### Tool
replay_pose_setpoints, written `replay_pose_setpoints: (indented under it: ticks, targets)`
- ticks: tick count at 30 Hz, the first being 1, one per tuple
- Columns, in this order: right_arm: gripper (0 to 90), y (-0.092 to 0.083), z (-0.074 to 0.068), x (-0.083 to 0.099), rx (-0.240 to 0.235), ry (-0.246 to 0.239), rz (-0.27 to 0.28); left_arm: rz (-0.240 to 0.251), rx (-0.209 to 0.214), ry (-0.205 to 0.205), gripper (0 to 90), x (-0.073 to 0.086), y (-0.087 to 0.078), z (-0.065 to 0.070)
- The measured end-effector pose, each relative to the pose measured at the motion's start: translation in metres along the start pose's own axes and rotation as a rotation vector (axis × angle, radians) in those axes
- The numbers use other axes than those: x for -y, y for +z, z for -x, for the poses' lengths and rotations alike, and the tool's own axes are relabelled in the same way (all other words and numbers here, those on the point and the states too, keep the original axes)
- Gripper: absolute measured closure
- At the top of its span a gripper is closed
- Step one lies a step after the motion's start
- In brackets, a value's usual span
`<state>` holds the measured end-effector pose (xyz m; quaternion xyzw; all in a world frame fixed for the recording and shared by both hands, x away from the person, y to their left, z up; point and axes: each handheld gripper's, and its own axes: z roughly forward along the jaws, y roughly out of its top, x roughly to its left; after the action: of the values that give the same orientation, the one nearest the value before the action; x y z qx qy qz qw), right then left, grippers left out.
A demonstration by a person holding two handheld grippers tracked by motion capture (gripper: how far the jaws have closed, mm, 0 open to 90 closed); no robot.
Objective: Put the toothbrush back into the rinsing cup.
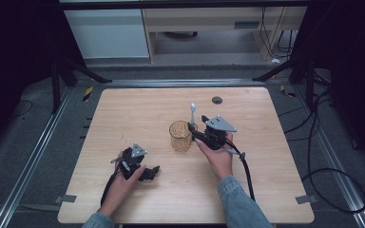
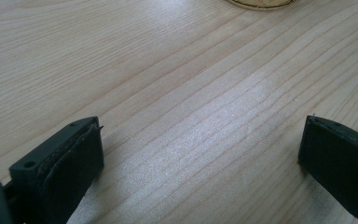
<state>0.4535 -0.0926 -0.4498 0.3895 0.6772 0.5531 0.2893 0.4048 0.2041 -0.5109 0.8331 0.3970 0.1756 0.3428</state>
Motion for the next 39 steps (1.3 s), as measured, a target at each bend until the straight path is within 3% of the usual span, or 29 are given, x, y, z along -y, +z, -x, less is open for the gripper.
replay_pose_setpoints:
  ticks: [11, 23, 31, 39]
  targets:
    - [18.5, -0.010, 0.001, -0.011, -0.004, -0.003, -0.064, 0.000, 0.000, 0.001, 0.0, 0.000, 0.000, 0.000]
    - [7.5, -0.022, 0.005, -0.026, -0.016, -0.013, -0.115, 0.000, 0.000, 0.000, 0.0, 0.000, 0.000, 0.000]
    - [4.6, -0.036, 0.014, -0.038, 0.013, -0.065, -0.156, -0.002, -0.001, 0.001, 0.0, 0.000, 0.000, 0.000]
    - [5.2, -0.051, 0.029, -0.043, 0.022, -0.075, -0.187, 0.000, 0.001, 0.000, 0.0, 0.000, 0.000, 0.000]
